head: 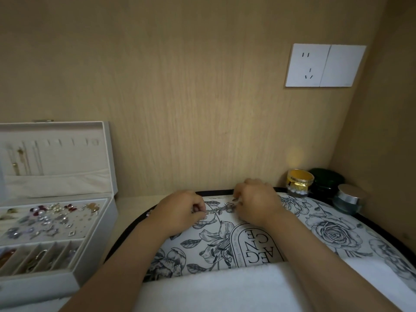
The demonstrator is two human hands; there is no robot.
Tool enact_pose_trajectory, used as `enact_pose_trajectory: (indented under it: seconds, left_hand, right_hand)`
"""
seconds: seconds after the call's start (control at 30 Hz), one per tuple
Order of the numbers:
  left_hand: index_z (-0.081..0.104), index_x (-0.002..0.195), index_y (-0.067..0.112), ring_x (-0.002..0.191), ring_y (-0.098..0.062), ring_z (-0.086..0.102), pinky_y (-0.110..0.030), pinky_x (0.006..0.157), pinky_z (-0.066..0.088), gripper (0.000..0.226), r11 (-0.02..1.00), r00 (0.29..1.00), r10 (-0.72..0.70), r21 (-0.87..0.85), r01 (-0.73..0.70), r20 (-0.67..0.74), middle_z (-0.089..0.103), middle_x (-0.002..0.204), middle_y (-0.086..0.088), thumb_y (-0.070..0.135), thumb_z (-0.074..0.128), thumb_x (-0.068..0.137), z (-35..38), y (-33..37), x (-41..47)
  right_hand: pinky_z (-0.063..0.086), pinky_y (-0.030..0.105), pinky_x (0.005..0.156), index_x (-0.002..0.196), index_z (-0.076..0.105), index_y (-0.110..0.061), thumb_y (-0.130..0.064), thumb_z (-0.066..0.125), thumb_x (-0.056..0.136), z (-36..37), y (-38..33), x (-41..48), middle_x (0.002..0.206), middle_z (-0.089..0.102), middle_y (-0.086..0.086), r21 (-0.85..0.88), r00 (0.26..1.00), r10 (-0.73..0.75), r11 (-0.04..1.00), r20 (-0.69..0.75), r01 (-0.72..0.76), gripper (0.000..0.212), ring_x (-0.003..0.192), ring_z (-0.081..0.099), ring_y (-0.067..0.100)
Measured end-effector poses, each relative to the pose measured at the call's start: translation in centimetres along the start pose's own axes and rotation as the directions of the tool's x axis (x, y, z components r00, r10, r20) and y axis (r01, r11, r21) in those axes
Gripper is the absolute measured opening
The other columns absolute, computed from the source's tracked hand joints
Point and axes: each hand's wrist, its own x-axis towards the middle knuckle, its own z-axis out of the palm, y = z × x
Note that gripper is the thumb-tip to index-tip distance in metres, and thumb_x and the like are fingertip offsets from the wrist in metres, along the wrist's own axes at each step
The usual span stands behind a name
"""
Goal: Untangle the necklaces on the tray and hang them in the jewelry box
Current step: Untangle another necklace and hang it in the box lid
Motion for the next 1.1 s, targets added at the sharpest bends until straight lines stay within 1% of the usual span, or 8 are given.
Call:
enact_pose_trajectory:
  seconds: [0.1,0.2,0.33,0.43,0.5,0.63,0.9,1.1]
  left_hand:
    - [0.07,0.097,0.025,0.083,-0.003,0.051,-0.019,0.069,0.039,0.008,0.998,1.0,-0.007,0.07,0.009,-0.029,0.057,0.091,0.015,0.029,0.063,0.095,0.2,0.0,0.2]
    - [0.062,0.094,0.021,0.084,-0.011,0.06,-0.02,0.07,0.045,0.012,0.973,0.987,-0.148,-0.189,0.135,-0.055,0.064,0.089,0.011,0.024,0.053,0.101,0.1,0.3,0.3]
    - [0.055,0.092,0.014,0.07,-0.014,0.061,-0.035,0.072,0.052,0.016,0.787,0.951,-0.308,-0.569,0.237,-0.029,0.064,0.074,0.004,0.018,0.045,0.104,-0.2,0.9,0.7]
    - [0.052,0.09,0.014,0.054,-0.01,0.044,-0.035,0.059,0.054,0.017,0.583,0.923,-0.382,-0.764,0.275,0.042,0.048,0.07,-0.001,0.015,0.042,0.105,-0.6,1.2,0.8]
    - [0.053,0.089,0.02,0.057,-0.011,0.045,-0.03,0.058,0.045,0.017,0.678,0.917,-0.4,-0.67,0.301,0.007,0.051,0.073,0.001,0.021,0.045,0.103,-1.0,1.1,0.7]
    - [0.064,0.096,0.035,0.083,-0.007,0.063,-0.029,0.079,0.051,0.012,0.927,0.957,-0.282,-0.275,0.254,-0.067,0.069,0.092,0.008,0.045,0.062,0.092,-1.7,0.6,0.2]
    - [0.054,0.072,0.01,0.062,-0.014,0.048,-0.031,0.06,0.036,0.033,0.859,0.872,-0.441,-0.382,0.34,-0.214,0.052,0.067,0.0,0.028,0.041,0.098,-1.3,0.4,0.6]
    - [0.037,0.061,0.016,0.054,-0.013,0.035,-0.031,0.054,0.025,0.035,0.811,0.786,-0.536,-0.444,0.38,-0.307,0.037,0.057,0.001,0.024,0.04,0.095,-1.7,0.2,0.3]
  right_hand:
    - [0.048,0.032,0.091,0.113,0.072,-0.026,-0.03,0.063,0.09,0.4,-1.4,-0.2,0.106,0.063,-0.004,0.338,0.988,-0.155,0.93,0.002,0.145,0.025,0.103,0.055,0.014]
    - [0.05,0.023,0.081,0.099,0.078,-0.021,-0.027,0.07,0.091,0.7,-1.8,-0.1,0.094,0.063,-0.009,0.407,0.978,-0.209,0.895,0.021,0.182,0.013,0.087,0.058,0.006]
    - [0.043,0.014,0.072,0.09,0.074,-0.018,-0.024,0.067,0.094,0.7,-1.4,0.1,0.087,0.064,-0.013,0.548,0.994,-0.099,0.834,0.038,0.062,0.01,0.078,0.057,-0.002]
    - [0.049,0.02,0.071,0.09,0.069,-0.014,-0.017,0.059,0.099,0.6,-1.3,0.1,0.078,0.071,-0.004,0.781,0.996,0.011,0.621,0.084,-0.072,0.014,0.068,0.062,0.003]
    - [0.05,0.025,0.066,0.09,0.066,-0.009,-0.014,0.057,0.101,0.5,-1.3,0.3,0.066,0.068,-0.006,0.876,0.993,0.061,0.467,0.105,-0.122,0.015,0.059,0.06,0.004]
    - [0.04,0.019,0.063,0.087,0.067,-0.011,-0.019,0.059,0.099,0.3,-1.2,0.6,0.057,0.06,-0.02,0.874,0.984,0.152,0.46,0.098,-0.158,0.017,0.053,0.052,-0.008]
    - [0.04,0.019,0.061,0.074,0.064,-0.018,-0.022,0.063,0.097,0.4,-1.0,0.7,0.061,0.053,-0.012,0.884,0.977,0.185,0.432,0.106,-0.178,0.024,0.049,0.046,-0.005]
    - [0.04,0.018,0.055,0.08,0.066,-0.011,-0.022,0.061,0.098,0.2,-0.9,0.6,0.06,0.058,-0.006,0.853,0.96,0.232,0.458,0.158,-0.252,0.022,0.049,0.047,0.002]
